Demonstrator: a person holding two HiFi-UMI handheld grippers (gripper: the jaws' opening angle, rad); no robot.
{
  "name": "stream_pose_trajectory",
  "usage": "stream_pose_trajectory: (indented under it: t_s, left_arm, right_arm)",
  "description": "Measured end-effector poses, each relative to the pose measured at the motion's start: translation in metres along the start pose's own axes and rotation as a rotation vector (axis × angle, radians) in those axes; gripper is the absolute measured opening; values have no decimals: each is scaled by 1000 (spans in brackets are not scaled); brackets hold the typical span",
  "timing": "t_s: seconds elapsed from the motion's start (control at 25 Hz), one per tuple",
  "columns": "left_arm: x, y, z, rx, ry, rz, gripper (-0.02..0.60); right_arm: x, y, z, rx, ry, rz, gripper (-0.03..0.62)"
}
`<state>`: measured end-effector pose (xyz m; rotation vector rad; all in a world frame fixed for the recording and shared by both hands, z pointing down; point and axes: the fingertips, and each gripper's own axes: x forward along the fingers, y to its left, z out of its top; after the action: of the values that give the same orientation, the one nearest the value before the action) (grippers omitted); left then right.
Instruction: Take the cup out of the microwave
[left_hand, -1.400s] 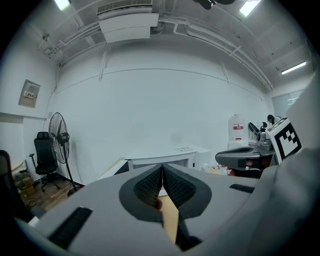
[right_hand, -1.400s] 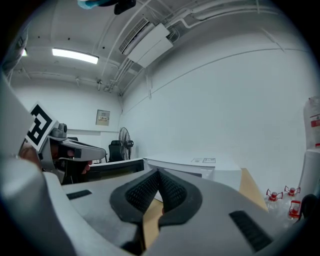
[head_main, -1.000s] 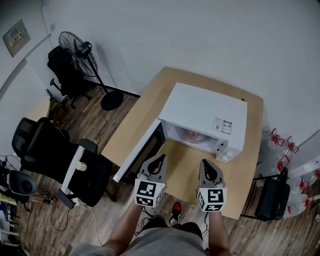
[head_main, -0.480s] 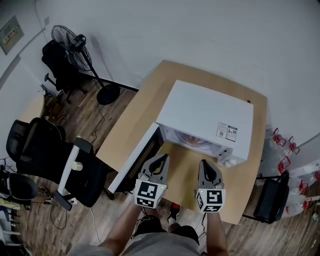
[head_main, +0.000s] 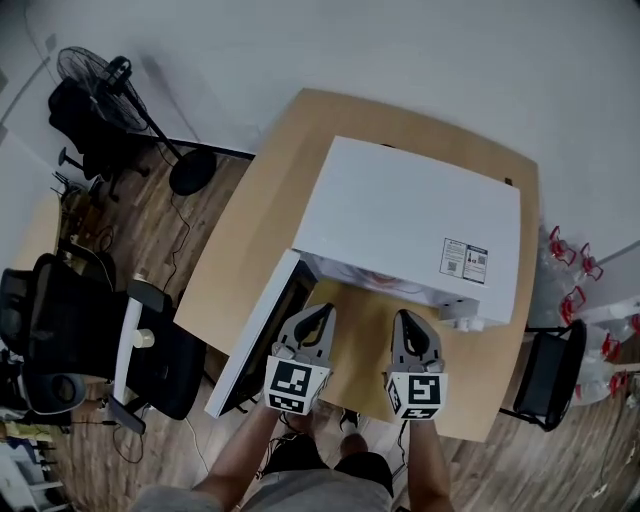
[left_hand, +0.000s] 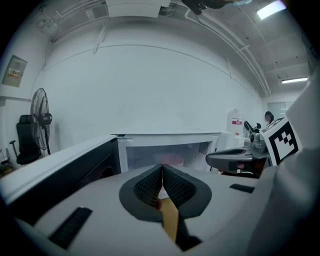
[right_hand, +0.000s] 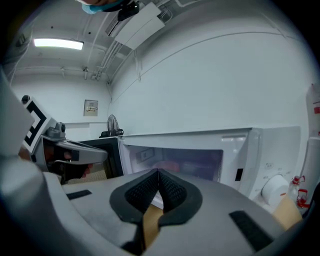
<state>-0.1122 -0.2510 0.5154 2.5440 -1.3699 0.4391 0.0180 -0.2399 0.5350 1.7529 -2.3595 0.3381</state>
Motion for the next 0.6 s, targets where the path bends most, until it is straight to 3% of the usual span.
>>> stream_pose_trajectory:
  t_s: [0.4, 0.6]
  left_arm:
    - [26, 2, -17, -5, 40, -48, 23]
    - [33, 5, -15, -9, 41, -45, 23]
  right_arm:
    - [34, -3, -21, 35, 29, 6, 21]
    - [58, -4, -29, 47, 53, 30, 213]
